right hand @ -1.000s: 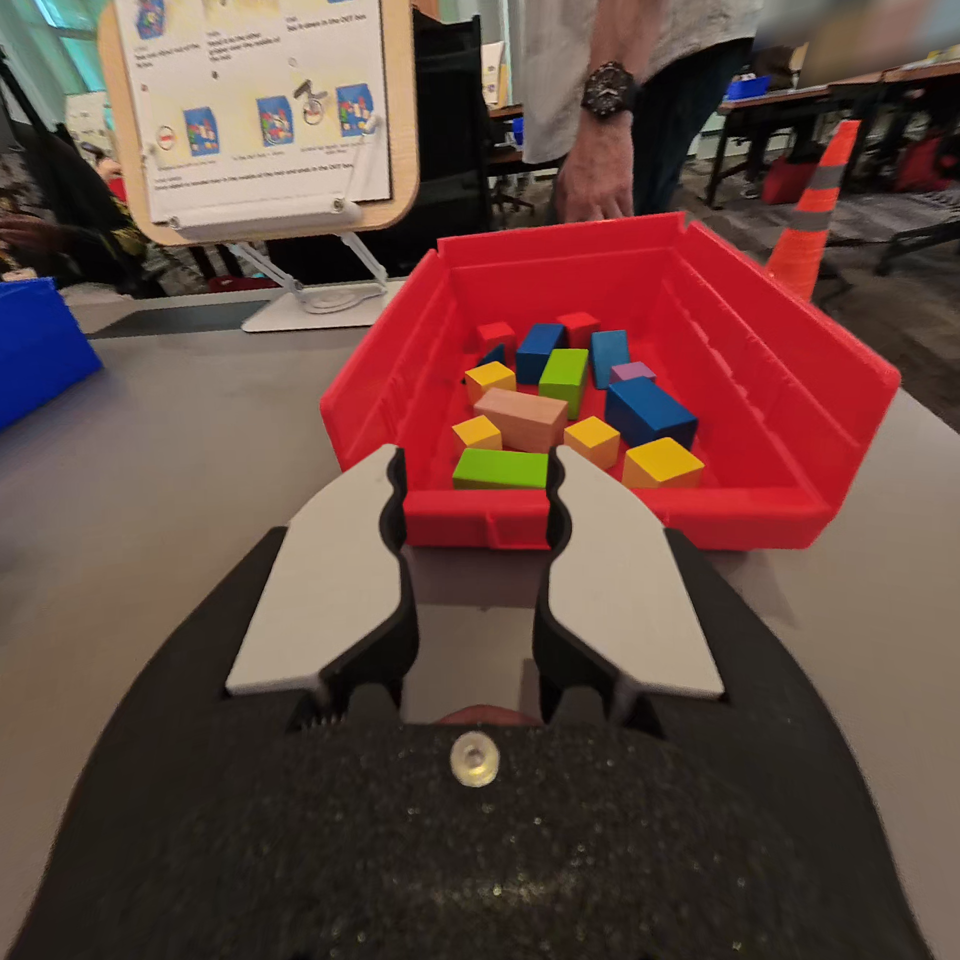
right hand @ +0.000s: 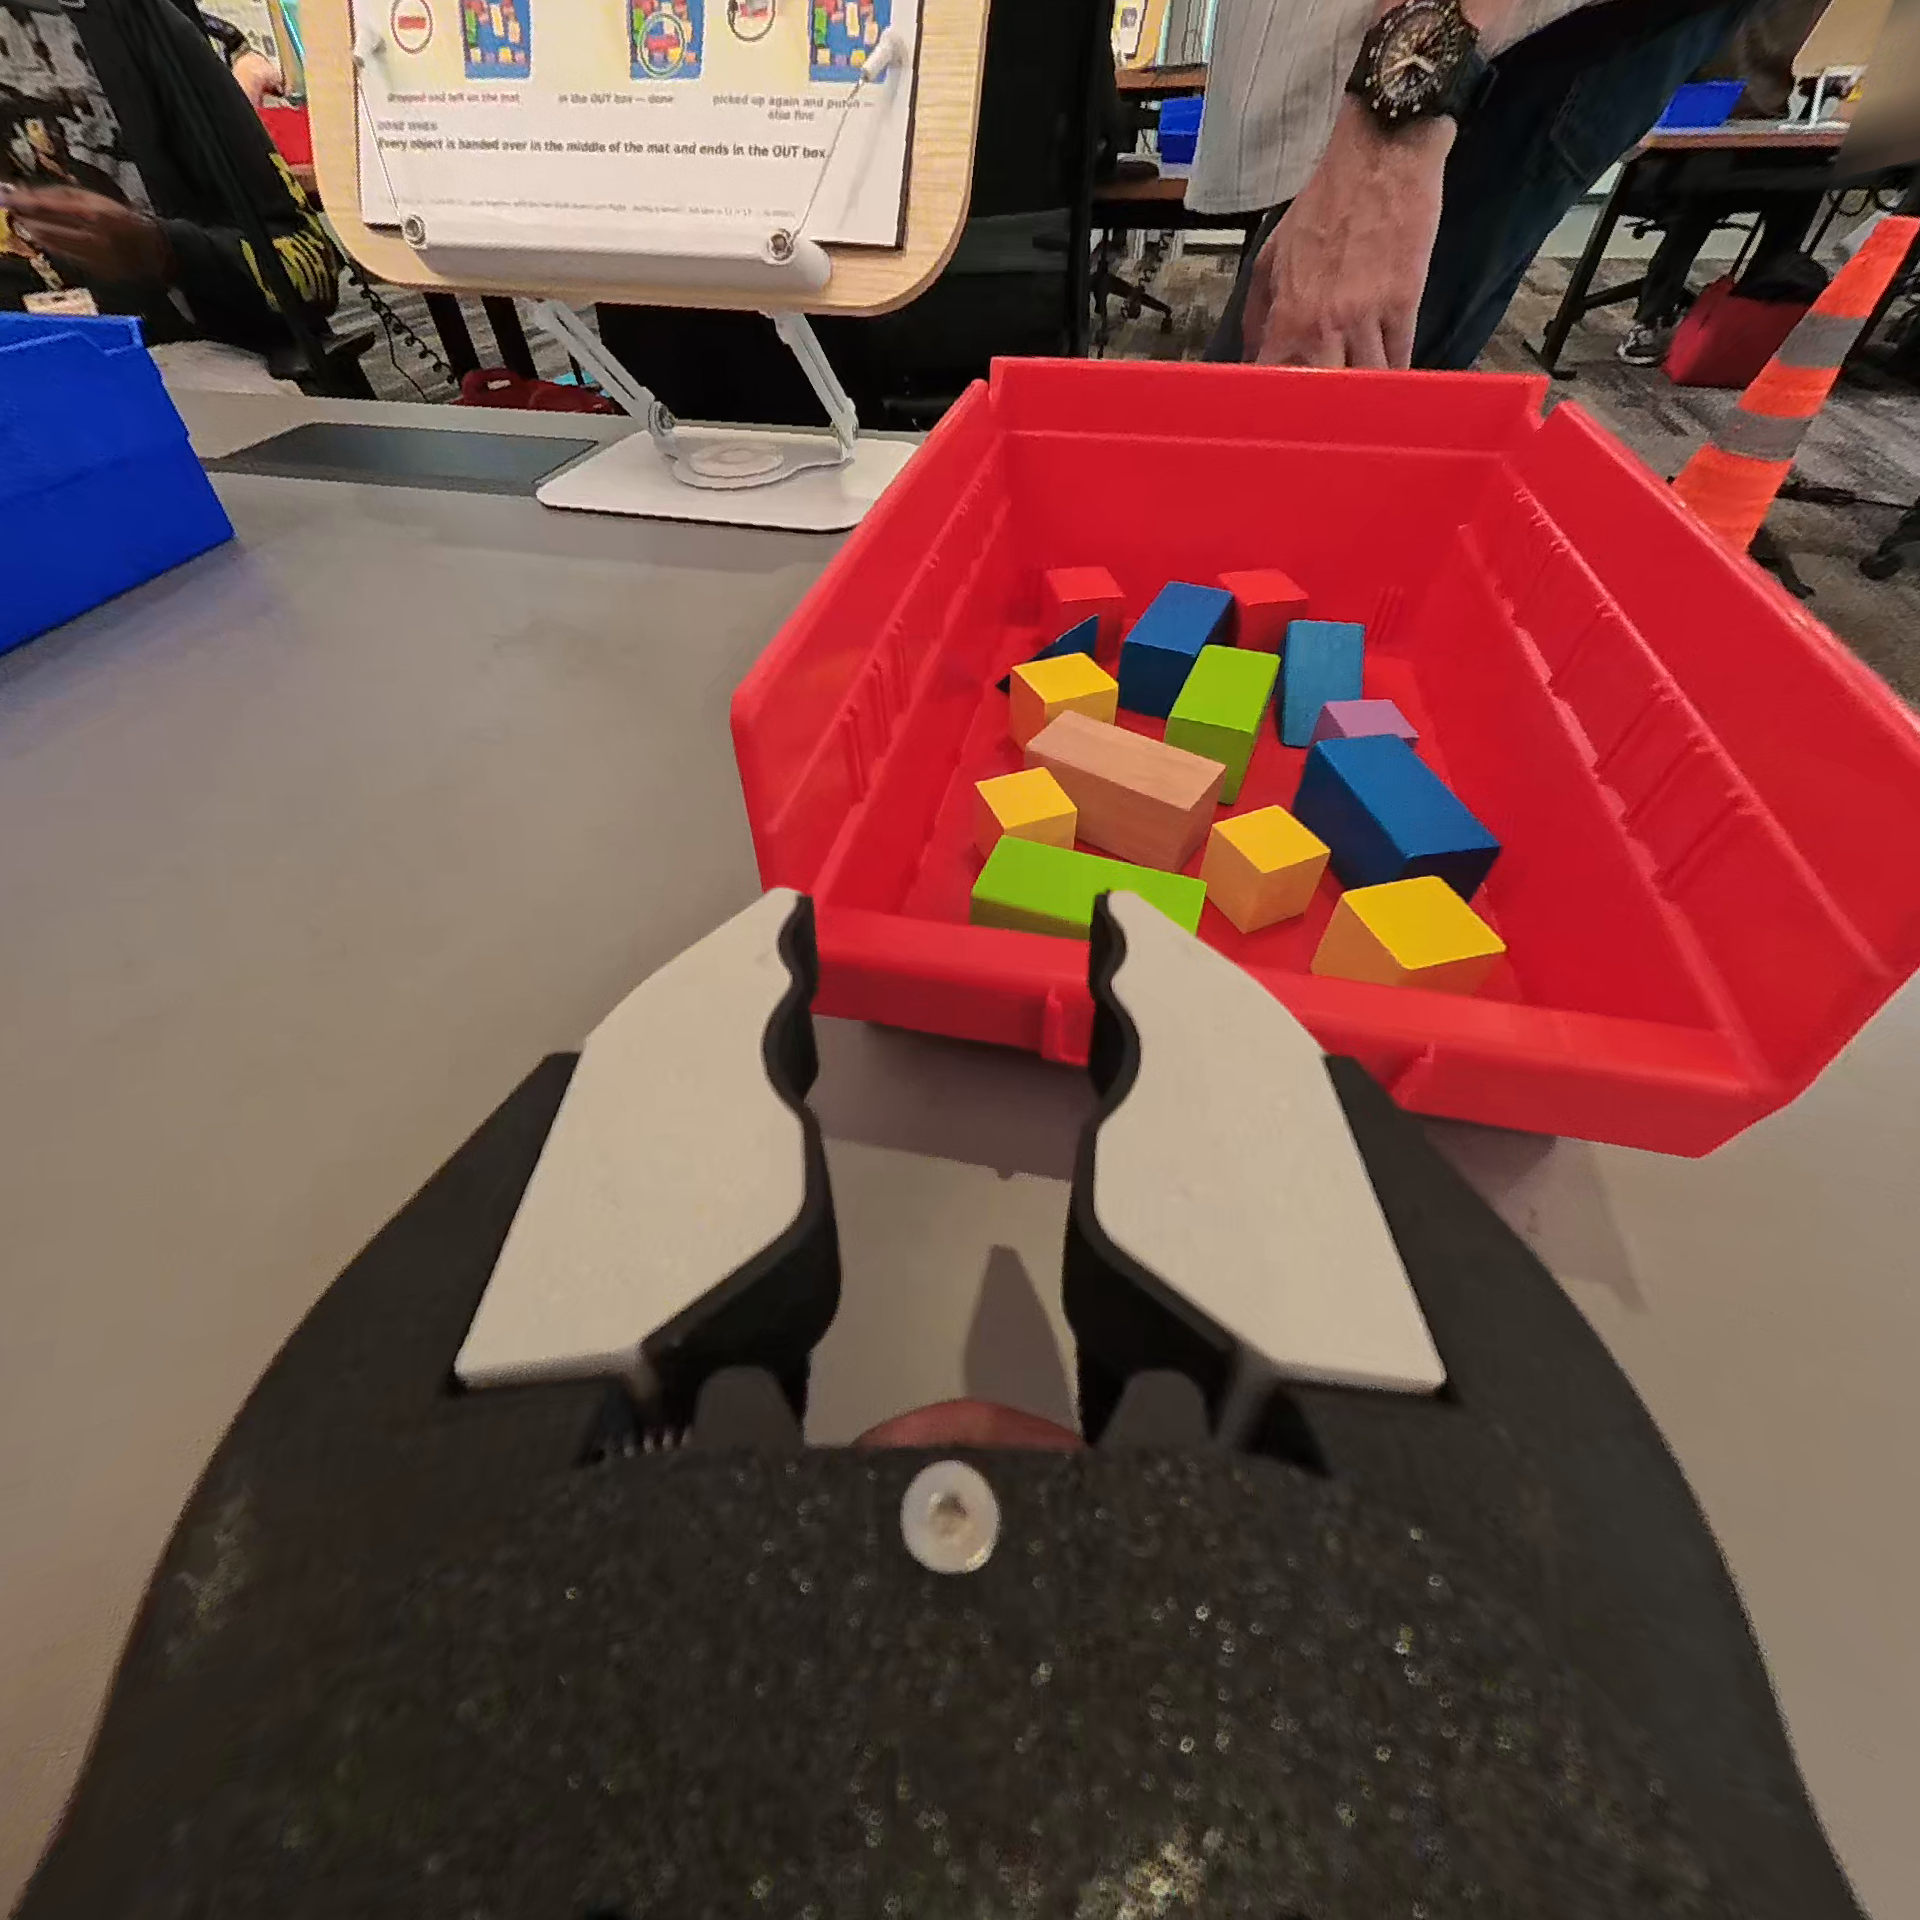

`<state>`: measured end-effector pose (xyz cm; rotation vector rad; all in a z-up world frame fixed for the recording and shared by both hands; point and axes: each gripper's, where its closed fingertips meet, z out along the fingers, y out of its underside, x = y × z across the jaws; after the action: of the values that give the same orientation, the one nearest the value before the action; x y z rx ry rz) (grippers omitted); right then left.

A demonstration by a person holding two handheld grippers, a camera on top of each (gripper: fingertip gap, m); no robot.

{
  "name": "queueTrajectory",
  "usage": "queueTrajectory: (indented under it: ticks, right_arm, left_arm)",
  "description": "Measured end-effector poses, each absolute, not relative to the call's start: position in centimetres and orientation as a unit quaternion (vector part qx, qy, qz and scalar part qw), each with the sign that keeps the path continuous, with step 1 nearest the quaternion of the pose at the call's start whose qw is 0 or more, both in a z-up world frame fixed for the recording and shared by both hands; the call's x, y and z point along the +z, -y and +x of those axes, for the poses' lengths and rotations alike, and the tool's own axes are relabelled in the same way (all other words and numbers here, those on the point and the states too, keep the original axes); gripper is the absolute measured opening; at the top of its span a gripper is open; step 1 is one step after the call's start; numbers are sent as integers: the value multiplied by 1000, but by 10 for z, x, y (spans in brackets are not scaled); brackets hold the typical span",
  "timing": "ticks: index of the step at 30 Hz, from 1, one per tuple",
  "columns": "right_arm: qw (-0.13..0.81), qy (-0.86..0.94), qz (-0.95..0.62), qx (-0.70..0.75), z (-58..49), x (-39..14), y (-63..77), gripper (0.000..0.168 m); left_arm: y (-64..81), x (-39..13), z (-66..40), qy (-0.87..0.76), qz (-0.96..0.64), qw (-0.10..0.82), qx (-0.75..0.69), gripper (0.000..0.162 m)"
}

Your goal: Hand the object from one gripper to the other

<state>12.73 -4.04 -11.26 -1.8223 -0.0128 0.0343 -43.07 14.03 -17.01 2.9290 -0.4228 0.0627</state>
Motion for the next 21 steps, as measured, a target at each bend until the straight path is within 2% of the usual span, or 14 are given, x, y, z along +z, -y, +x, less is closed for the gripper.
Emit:
queueTrajectory:
  ticks: [8, 12, 14, 21]
  right_arm:
    - [606, 14, -795, 39, 123, -118, 38, 50]
    - [606, 15, -793, 60, 118, -118, 38, 50]
    - [605, 13, -793, 68, 116, -119, 38, 50]
    - [607, 2, -790, 85, 117, -118, 41, 50]
  left_arm:
    - [-119, -194, -424, 111, 985, 132, 9, 82]
    - [-124, -194, -428, 98, 986, 138, -8, 70]
    - [-128, -194, -430, 92, 987, 131, -11, 52]
    - [-128, -194, -430, 120, 983, 136, -11, 52]
